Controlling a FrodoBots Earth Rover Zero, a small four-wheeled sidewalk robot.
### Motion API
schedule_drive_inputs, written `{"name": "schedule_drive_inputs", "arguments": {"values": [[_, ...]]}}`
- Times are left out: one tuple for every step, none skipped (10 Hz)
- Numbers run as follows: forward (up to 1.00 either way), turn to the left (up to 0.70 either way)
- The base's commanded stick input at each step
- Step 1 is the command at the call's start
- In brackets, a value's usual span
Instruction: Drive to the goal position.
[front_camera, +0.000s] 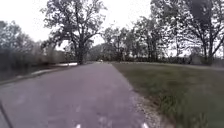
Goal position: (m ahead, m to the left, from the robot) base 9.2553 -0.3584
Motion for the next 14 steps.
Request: {"name": "schedule_drive_inputs", "arguments": {"values": [[1.00,0.00],[1.00,0.00],[1.00,0.00],[1.00,0.00],[1.00,0.00],[1.00,0.00],[1.00,0.00],[1.00,0.00],[1.00,0.00],[1.00,0.00],[1.00,0.00],[1.00,0.00],[1.00,0.00],[1.00,0.00]]}}
